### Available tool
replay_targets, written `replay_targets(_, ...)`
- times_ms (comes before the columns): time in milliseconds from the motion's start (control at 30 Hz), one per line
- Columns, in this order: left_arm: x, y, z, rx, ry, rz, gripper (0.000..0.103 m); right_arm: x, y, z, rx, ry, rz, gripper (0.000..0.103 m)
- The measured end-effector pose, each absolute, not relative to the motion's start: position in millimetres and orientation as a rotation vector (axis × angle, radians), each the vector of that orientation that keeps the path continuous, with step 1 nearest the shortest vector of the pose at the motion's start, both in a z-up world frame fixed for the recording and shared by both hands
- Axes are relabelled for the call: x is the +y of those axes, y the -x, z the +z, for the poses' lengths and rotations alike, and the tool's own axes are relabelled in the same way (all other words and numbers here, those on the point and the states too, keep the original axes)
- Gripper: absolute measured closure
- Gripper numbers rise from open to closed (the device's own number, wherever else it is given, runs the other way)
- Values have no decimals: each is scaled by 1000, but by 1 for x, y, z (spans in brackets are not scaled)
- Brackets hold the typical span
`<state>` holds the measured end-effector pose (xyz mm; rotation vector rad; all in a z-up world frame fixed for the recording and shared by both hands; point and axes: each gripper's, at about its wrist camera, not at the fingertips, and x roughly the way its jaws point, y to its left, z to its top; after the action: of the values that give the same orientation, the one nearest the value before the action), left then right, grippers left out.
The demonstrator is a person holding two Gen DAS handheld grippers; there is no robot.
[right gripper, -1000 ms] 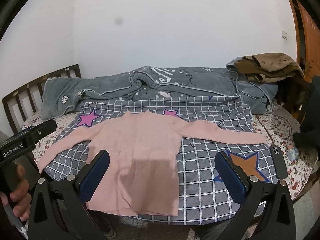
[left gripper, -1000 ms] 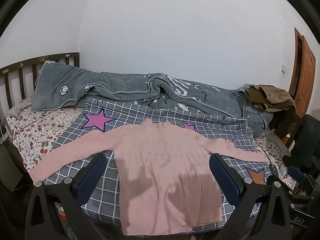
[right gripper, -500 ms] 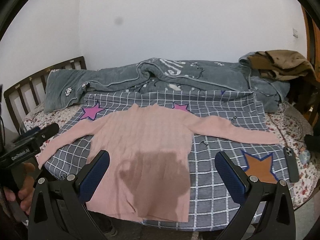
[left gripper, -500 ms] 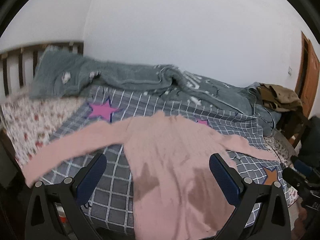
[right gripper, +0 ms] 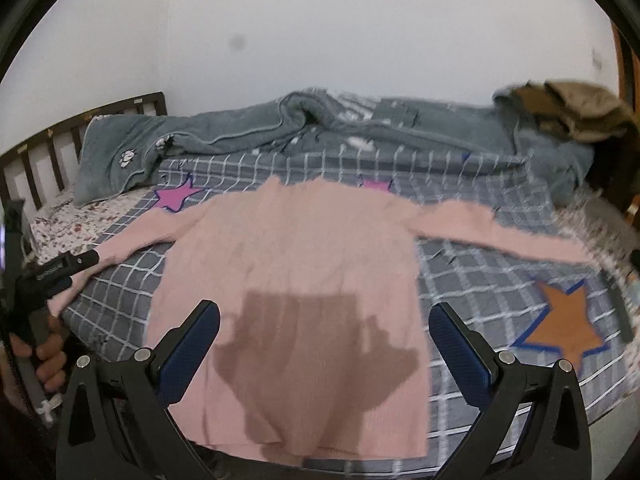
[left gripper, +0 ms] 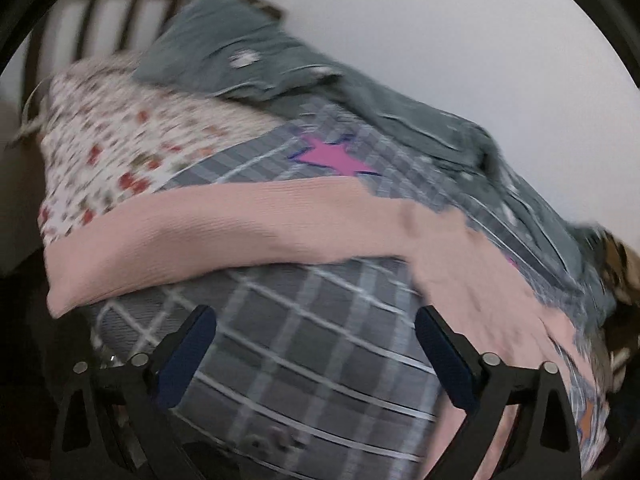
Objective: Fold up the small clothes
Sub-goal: 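Grasp the sweater sleeve with the left tool and lift it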
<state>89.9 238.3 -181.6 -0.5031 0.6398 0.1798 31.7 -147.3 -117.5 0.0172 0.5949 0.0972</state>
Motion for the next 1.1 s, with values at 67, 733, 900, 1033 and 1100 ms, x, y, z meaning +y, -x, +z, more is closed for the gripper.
replay_targets(67,261,-89,-195,634,576,209,8,-142,-36,-122,611,-8,98,7)
replay_targets(733,339,-87,-239,598,885,216,30,-96,-57,-136,624,-1,135,10)
replay_targets(900,345,-88,-240,581,925,253,46,-103,-58,-137,630,-11,136,10)
replay_targets(1033,350,-89,-236,562,928,287,71,-113,-59,-136,638,-48,150,10)
replay_targets(1100,351,-90,-233,547,921,302,71,-117,-57,-134,632,-34,144,10)
